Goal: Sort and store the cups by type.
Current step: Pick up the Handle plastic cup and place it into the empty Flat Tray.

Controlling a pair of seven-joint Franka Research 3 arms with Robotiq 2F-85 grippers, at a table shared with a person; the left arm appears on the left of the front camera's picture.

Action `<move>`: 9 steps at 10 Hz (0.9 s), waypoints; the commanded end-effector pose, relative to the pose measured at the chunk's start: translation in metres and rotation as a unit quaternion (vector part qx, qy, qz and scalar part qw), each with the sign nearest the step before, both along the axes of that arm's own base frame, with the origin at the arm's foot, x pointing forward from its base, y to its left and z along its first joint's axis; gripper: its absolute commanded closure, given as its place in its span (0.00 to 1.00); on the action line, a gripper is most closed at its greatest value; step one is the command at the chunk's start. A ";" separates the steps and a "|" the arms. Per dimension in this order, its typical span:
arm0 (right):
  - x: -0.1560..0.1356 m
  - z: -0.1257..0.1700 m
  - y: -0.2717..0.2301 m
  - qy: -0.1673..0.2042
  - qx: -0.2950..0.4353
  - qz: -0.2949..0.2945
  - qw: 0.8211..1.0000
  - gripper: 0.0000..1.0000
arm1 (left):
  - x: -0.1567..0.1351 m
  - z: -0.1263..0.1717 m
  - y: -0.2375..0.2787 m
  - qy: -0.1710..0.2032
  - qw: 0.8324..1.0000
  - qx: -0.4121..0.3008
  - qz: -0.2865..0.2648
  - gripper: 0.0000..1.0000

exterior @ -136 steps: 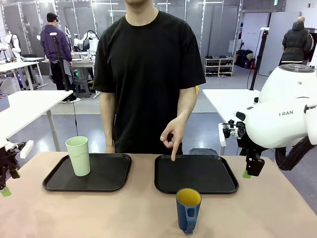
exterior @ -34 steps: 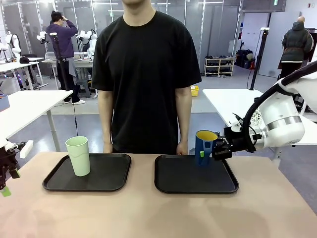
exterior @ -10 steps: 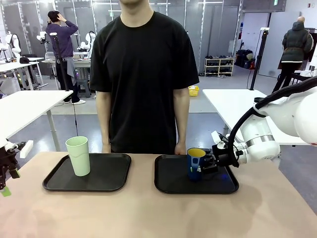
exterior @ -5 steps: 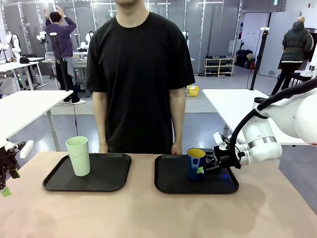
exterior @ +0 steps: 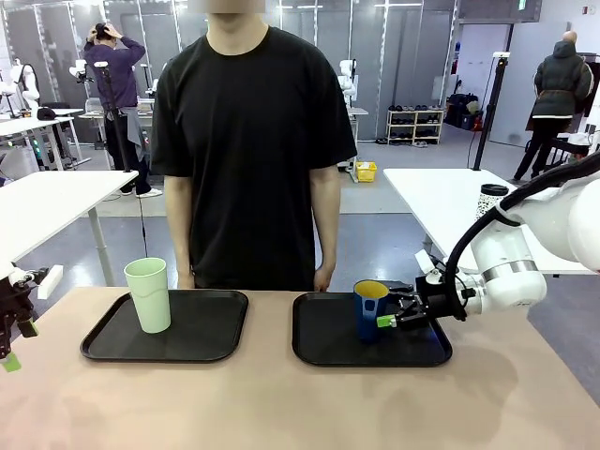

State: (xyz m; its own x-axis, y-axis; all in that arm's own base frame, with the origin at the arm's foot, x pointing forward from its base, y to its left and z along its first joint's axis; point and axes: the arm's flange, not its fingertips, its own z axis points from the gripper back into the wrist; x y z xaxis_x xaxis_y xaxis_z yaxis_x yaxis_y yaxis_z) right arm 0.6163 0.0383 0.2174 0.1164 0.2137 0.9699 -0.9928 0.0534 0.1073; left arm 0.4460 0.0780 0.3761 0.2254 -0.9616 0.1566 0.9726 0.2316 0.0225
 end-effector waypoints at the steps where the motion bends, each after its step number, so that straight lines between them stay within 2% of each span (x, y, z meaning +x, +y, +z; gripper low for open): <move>1: -0.013 0.006 -0.013 -0.005 0.013 -0.012 1.000 0.00 | -0.002 0.001 0.000 -0.003 1.000 0.005 -0.001 0.00; 6: -0.036 0.013 -0.050 -0.015 0.005 -0.047 0.999 0.00 | -0.002 0.001 0.000 -0.003 1.000 0.005 -0.001 0.00; 8: -0.049 0.030 -0.052 -0.013 -0.048 -0.091 0.995 0.00 | -0.002 0.001 0.000 -0.003 1.000 0.005 -0.001 0.00; 9: -0.067 0.052 -0.055 -0.018 -0.086 -0.130 0.988 0.00 | -0.002 0.001 0.000 -0.003 1.000 0.005 -0.001 0.00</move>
